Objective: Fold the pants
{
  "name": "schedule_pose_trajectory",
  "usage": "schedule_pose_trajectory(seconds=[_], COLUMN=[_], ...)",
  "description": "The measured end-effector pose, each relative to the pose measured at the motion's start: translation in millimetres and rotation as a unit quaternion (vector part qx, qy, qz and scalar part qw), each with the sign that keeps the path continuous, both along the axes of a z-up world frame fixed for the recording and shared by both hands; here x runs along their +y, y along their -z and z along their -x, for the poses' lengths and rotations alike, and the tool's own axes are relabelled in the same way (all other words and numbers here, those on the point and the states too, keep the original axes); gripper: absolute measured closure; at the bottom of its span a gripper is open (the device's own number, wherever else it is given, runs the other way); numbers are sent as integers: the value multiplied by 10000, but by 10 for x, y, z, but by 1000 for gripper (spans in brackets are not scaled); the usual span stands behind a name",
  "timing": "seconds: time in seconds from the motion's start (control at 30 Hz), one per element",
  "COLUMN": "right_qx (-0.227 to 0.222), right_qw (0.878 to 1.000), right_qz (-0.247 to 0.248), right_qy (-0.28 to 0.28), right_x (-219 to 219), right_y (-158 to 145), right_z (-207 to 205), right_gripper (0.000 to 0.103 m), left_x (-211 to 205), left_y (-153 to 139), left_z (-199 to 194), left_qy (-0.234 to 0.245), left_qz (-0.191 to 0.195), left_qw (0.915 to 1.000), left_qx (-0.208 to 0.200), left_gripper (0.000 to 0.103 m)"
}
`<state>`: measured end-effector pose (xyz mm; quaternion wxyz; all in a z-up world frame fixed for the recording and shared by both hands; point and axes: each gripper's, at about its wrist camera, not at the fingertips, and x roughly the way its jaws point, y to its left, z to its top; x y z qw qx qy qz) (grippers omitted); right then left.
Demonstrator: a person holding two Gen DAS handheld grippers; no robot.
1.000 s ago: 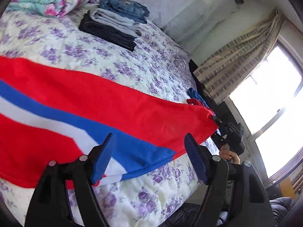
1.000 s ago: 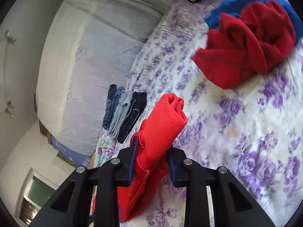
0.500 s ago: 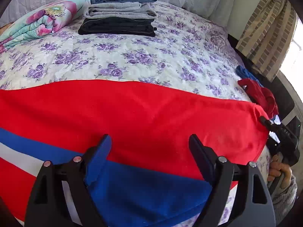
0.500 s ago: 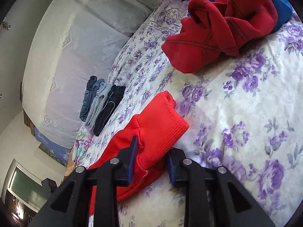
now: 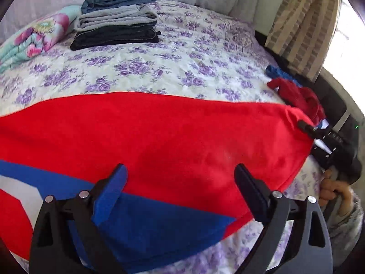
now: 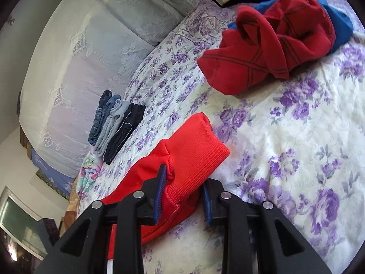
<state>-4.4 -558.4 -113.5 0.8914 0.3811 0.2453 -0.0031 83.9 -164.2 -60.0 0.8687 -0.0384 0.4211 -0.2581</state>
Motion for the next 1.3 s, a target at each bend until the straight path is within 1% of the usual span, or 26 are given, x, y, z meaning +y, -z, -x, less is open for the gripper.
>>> schedule_pose_trajectory(seconds=[0.07, 0.17, 0.27, 0.3, 0.33, 0.43, 0.47, 0.53, 0.6, 0.67, 0.73, 0.77, 0.8, 0.83, 0.87, 0.9, 0.93, 0.97, 1.03, 1.07, 1.1, 1.13, 1.17, 1.23, 1.27, 1.3], right_qx=[-68, -210, -368, -428, -474, -677, -742, -818, -811, -641, -377, -217, -181, -311, -471, -545, -588, -665, -787, -834, -856, -821, -679, -321, -174, 11], right_qw=[9983, 9918, 9867, 9821, 9767, 9525, 9396, 9168, 8789, 8270, 7681, 7331, 7055, 6771, 6577, 6552, 6684, 6882, 7432, 7776, 8070, 8319, 8532, 8690, 8719, 8710], right_qz=[581, 1260, 1580, 1830, 2093, 2961, 3312, 3828, 4527, 5292, 5938, 6232, 6466, 6751, 6954, 6951, 6766, 6505, 5798, 5410, 5126, 4932, 4808, 4680, 4617, 4582], right_qy=[69, 81, 105, 81, 41, -228, -428, -790, -1261, -1785, -2367, -2714, -2895, -2913, -2857, -2910, -3034, -3142, -3245, -3092, -2803, -2409, -1905, -1572, -1622, -1772], right_x=[153, 341, 498, 601, 714, 1177, 1411, 1809, 2329, 2846, 3271, 3473, 3591, 3686, 3733, 3726, 3684, 3611, 3420, 3292, 3138, 2985, 2816, 2652, 2630, 2658], right_y=[-170, -408, -649, -748, -838, -1104, -1169, -1196, -1093, -856, -532, -349, -226, -136, -107, -141, -223, -325, -594, -742, -855, -935, -989, -918, -838, -721], right_z=[14, 22, 20, 10, -1, -49, -86, -134, -217, -301, -353, -351, -315, -231, -145, -84, -40, -1, 26, -1, -46, -125, -246, -461, -520, -578], right_gripper=[77, 77, 77, 77, 77, 77, 77, 77, 77, 77, 74, 66, 59, 50, 49, 47, 44, 44, 44, 43, 43, 40, 39, 39, 39, 39], left_x=[328, 988, 1683, 1925, 2133, 2669, 2807, 3056, 3247, 3385, 3499, 3532, 3519, 3469, 3426, 3384, 3359, 3351, 3348, 3352, 3360, 3367, 3368, 3361, 3360, 3359], left_y=[-100, -259, -390, -429, -457, -486, -477, -430, -335, -200, -33, 29, 47, 31, 31, 43, 57, 68, 81, 85, 88, 90, 91, 95, 94, 94], left_z=[39, 166, 326, 393, 444, 596, 648, 730, 757, 738, 686, 678, 687, 695, 681, 658, 636, 623, 615, 610, 616, 627, 624, 611, 609, 609], left_qy=[-252, -982, -1784, -2076, -2350, -3030, -3215, -3581, -3847, -3983, -4041, -4057, -4055, -4031, -4002, -3966, -3977, -3995, -4001, -3991, -3981, -3977, -3974, -3975, -3973, -3970], left_qz=[394, 733, 999, 1079, 1131, 1221, 1253, 1246, 1292, 1429, 1620, 1664, 1584, 1390, 1256, 1114, 1017, 970, 957, 978, 1010, 1027, 1028, 1008, 1006, 1010], left_qw=[9989, 9917, 9765, 9692, 9619, 9414, 9347, 9214, 9111, 9046, 8999, 8986, 9000, 9039, 9069, 9102, 9107, 9102, 9096, 9098, 9099, 9098, 9098, 9099, 9100, 9101], left_qx=[-47, -386, -676, -768, -822, -839, -855, -853, -718, -504, -233, -160, -226, -347, -397, -436, -469, -505, -577, -585, -591, -600, -609, -629, -629, -622], left_gripper=[11, 10, 9, 9, 8, 8, 8, 7, 7, 7, 7, 7, 7, 7, 5, 5, 5, 5, 5, 5, 5, 5, 5, 5, 5, 5])
